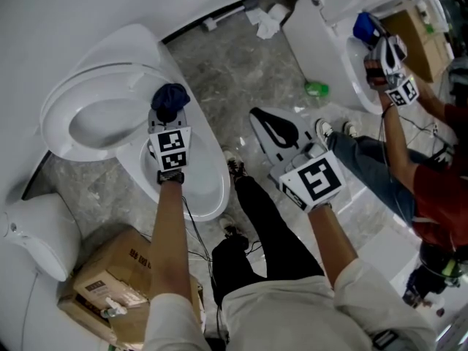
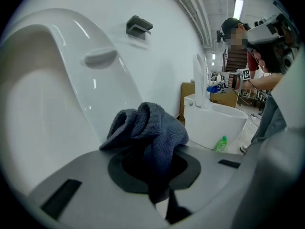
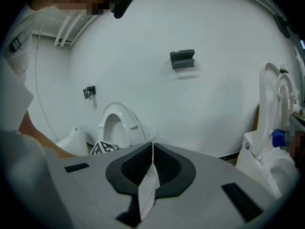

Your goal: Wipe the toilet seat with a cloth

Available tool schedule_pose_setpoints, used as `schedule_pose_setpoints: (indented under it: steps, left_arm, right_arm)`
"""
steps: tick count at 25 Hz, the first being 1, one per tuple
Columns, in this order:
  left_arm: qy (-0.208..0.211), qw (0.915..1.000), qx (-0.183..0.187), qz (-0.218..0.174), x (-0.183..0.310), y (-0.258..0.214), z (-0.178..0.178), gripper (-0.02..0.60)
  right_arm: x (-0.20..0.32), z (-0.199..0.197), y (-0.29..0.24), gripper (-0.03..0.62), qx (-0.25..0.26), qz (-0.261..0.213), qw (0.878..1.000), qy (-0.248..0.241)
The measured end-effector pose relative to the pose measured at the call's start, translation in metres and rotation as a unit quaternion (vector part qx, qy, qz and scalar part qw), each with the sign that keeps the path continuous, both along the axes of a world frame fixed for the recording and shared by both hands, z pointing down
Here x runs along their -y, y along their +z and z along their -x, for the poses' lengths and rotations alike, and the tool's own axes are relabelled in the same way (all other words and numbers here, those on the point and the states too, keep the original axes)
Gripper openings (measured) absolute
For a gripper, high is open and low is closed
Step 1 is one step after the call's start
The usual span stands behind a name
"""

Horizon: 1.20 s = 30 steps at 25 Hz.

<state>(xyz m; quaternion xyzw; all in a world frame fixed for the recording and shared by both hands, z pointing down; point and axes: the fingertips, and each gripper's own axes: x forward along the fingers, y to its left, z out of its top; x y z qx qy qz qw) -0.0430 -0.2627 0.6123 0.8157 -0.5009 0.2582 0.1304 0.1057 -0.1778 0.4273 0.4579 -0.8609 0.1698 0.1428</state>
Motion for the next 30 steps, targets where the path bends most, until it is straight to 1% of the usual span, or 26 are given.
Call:
schedule_pose_setpoints:
  steps: [4, 12, 15, 18, 19, 21, 26, 30]
  left_arm:
    - [0.004, 0.9996, 0.007, 0.027, -0.006, 0.018, 0.0, 0.037]
    - [0.024, 0.9991, 0.019, 0.03, -0.016, 0.027, -0.001, 0.037]
    - [0.033, 0.9978, 0.019, 0.053, -0.026, 0.04, -0.002, 0.037]
    - [0.035, 0.9967, 0.016, 0.071, -0.035, 0.063, -0.005, 0.037]
    - [0.031, 0.9962, 0.015, 0.08, -0.038, 0.071, -0.004, 0.037]
    - [0.009, 0.9948, 0.01, 0.101, -0.038, 0.082, 0.003, 0.037]
    - [-0.049, 0.9881, -0.019, 0.144, -0.036, 0.109, 0.021, 0.037]
    - [-0.068, 0.9851, -0.036, 0.154, -0.032, 0.116, 0.023, 0.037]
  right_arm:
    - [-0.002, 0.0, 0.008, 0.029, -0.004, 0.009, 1.0, -0.001]
    - [-0.009, 0.009, 0.018, 0.029, 0.0, 0.023, 1.0, -0.005]
    - [-0.011, 0.013, 0.018, 0.029, 0.0, 0.023, 1.0, -0.011]
    - [-0.012, 0.015, 0.022, 0.03, -0.006, 0.027, 0.999, -0.017]
    - [-0.013, 0.015, 0.024, 0.029, -0.007, 0.029, 0.999, -0.017]
    - [-0.013, 0.015, 0.028, 0.03, -0.009, 0.031, 0.999, -0.018]
    - [-0.013, 0.012, 0.036, 0.029, -0.018, 0.04, 0.999, -0.021]
    - [-0.011, 0.007, 0.041, 0.029, -0.022, 0.045, 0.999, -0.023]
